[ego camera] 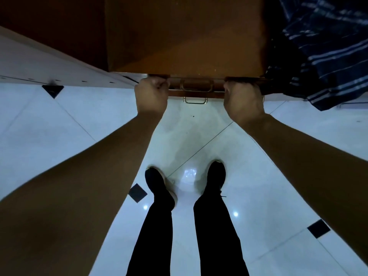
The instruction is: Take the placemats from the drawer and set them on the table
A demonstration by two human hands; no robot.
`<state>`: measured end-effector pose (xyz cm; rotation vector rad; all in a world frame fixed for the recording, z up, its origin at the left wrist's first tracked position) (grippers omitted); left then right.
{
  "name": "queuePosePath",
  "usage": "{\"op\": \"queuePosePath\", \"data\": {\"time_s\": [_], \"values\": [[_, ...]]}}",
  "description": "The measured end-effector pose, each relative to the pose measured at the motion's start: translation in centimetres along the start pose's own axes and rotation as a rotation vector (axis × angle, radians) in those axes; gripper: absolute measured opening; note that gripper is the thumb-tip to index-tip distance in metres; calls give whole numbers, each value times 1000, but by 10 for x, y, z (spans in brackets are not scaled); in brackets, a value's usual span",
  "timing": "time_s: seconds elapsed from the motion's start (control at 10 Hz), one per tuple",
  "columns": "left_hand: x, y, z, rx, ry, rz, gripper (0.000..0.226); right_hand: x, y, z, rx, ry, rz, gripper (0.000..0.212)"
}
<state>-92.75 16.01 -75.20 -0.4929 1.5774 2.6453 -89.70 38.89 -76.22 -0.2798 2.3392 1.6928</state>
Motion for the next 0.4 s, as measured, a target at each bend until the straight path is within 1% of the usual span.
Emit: {"op": "queuePosePath", "data": {"time_s": [0.2,0.3,0.4], "values": [[3,5,5,136,-85,-2,22,1,-2,0,-34,-3,-19,16],[6,8,4,185,-104,-46,23,-1,0,-3,-12,-23,-38,18],[0,7,5,140,-89,-97,20,-3,1,-4,101,-48,-28,17]]}}
Point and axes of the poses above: each hand's wrist, its own x-axis towards the middle knuckle, its own y-axis out of the back of the hand, z = x × y, the point moved 5 cm from there along x, towards the middle knuckle, and after that the axes turned 8 degrees about x, right-handed, at the moved point
